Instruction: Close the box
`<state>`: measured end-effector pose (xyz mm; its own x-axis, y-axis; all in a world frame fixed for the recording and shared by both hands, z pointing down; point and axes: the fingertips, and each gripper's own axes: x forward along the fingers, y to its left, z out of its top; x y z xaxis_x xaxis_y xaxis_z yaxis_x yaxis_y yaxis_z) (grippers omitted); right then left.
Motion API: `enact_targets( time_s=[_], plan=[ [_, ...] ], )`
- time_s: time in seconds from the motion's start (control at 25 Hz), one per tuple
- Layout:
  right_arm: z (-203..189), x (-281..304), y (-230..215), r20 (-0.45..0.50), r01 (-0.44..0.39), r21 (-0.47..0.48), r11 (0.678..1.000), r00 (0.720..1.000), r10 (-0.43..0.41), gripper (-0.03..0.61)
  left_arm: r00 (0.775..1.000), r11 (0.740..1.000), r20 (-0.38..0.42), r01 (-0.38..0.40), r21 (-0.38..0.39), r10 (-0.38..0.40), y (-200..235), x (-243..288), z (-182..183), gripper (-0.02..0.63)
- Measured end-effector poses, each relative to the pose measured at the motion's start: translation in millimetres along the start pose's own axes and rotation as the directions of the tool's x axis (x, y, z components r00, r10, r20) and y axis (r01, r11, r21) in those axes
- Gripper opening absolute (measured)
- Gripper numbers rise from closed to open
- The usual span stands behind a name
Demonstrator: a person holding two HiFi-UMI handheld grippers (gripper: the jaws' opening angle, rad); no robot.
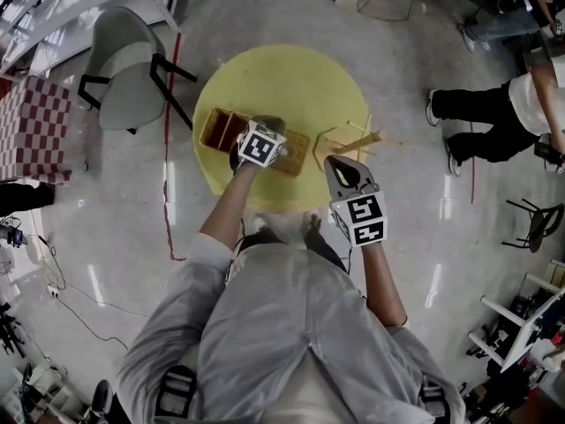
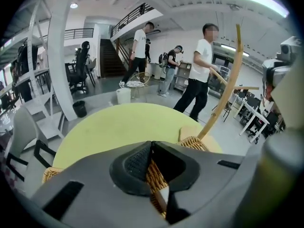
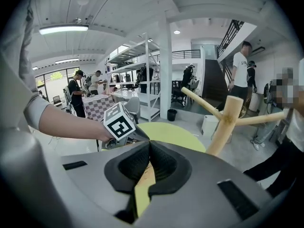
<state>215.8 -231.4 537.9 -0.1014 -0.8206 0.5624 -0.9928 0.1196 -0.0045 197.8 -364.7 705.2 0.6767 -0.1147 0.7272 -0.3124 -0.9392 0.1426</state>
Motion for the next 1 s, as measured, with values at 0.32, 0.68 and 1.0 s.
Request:
enact_targets(
  time_s=[0.32, 0.68, 1.0],
  plan=[
    [0, -9, -5, 0.018, -0.017, -0.004, 1.0, 1.0, 0.017, 0.023, 0.999, 0.999, 0.003, -0.044, -0.031, 0.044, 7, -6, -4, 0.129],
    [22, -30, -19, 0.094, -0.022, -0.051, 0.998, 0.995, 0.027, 0.023, 0.987, 0.991, 0.114, -0.102, -0.089, 0.112, 5, -68, 6, 0.072],
    [49, -42, -4, 0.164, -0.044, -0.127, 0.991, 0.984, 0.064, 0.023, 0.936, 0.979, 0.287, -0.185, -0.089, 0.203, -20, -158, 25, 0.034]
  ],
)
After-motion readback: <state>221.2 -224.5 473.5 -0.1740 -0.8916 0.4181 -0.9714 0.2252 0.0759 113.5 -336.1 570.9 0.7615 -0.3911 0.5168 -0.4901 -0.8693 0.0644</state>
